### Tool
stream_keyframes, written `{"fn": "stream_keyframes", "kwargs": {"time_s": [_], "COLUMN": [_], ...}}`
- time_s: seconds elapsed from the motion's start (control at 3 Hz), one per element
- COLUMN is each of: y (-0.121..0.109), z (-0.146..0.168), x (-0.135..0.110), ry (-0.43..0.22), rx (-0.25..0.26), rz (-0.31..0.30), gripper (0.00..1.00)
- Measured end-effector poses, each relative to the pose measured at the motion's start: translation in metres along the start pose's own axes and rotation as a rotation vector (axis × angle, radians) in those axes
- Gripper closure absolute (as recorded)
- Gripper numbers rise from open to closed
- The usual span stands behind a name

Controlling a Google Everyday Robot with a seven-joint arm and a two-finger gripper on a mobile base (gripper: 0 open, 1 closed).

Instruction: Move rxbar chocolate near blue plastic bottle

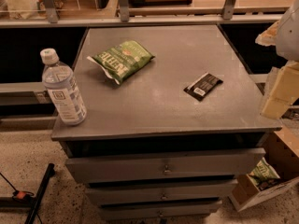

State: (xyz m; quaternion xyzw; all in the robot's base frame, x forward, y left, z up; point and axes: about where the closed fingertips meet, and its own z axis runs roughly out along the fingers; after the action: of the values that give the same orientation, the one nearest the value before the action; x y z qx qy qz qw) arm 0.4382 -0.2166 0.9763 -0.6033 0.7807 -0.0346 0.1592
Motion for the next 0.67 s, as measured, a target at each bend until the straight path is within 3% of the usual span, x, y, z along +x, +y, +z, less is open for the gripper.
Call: {"fn": "stream_keyframes", "kwargs": {"time_s": [0.33,0.67], "y": [0.0000,-0.0060], "z": [0.0000,0.0043], "x": [0.0000,-0.0005], "ry": [0.000,0.012], "rx": [0.000,0.007], "rz": [0.000,-0.042], "gripper": [0.00,0.00]}}
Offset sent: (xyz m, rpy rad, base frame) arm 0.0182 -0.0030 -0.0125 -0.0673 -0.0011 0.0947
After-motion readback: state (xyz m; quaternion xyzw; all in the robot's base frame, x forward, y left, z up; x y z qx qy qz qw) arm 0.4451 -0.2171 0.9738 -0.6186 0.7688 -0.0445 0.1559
